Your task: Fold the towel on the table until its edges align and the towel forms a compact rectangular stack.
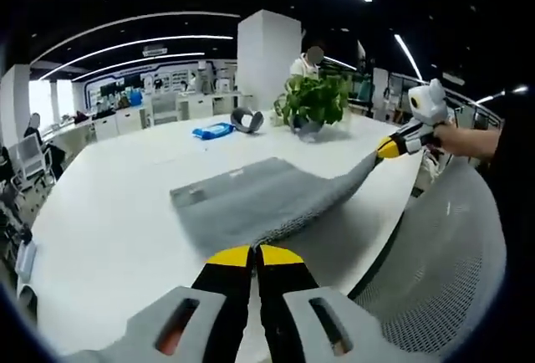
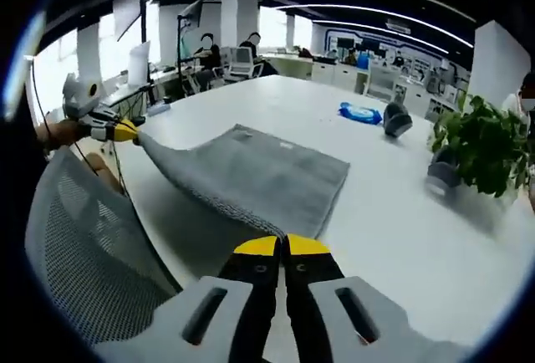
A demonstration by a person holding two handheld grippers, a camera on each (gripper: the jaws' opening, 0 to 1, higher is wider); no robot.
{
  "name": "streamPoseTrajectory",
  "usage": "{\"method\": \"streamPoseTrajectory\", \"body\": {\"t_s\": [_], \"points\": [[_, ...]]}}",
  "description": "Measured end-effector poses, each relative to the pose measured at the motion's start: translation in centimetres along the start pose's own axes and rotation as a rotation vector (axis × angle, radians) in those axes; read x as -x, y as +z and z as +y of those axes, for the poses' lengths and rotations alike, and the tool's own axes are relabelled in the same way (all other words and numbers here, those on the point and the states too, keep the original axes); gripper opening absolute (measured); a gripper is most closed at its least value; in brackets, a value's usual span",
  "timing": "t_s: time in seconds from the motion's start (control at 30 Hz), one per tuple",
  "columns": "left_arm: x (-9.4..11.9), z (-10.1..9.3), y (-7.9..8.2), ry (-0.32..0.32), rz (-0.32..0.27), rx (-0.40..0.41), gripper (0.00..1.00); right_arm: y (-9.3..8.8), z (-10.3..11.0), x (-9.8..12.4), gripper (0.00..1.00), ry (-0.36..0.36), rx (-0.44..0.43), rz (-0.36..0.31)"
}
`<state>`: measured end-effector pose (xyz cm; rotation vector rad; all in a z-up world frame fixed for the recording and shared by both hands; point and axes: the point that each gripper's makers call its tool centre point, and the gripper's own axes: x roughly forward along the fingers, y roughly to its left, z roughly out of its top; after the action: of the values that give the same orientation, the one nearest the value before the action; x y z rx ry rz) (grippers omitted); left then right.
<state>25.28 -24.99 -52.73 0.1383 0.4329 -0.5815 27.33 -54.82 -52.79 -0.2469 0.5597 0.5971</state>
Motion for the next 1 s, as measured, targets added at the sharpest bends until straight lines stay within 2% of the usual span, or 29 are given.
{"method": "streamPoseTrajectory", "body": {"t_s": [0.17,0.47,0.6,0.77,1.0], "points": [[0.9,0.4,2.2,0.028,-0.066,-0.014,0.02,2.2,-0.6,0.7,0.00,-0.040,0.047,-0.058],[1.9,1.0,5.7,0.051,-0.135,-0.050,0.02,5.0,-1.0,2.0,0.00,-0.069,0.080,-0.122],[2.2,1.3,6.6,0.061,-0.134,-0.059,0.02,5.8,-1.3,2.4,0.00,-0.073,0.080,-0.150],[2.8,1.5,8.0,0.072,-0.158,-0.068,0.02,7.0,-1.5,3.0,0.00,-0.086,0.098,-0.170],[3.4,1.4,9.3,0.086,-0.156,-0.129,0.02,8.2,-1.9,3.8,0.00,-0.099,0.116,-0.198]]}}
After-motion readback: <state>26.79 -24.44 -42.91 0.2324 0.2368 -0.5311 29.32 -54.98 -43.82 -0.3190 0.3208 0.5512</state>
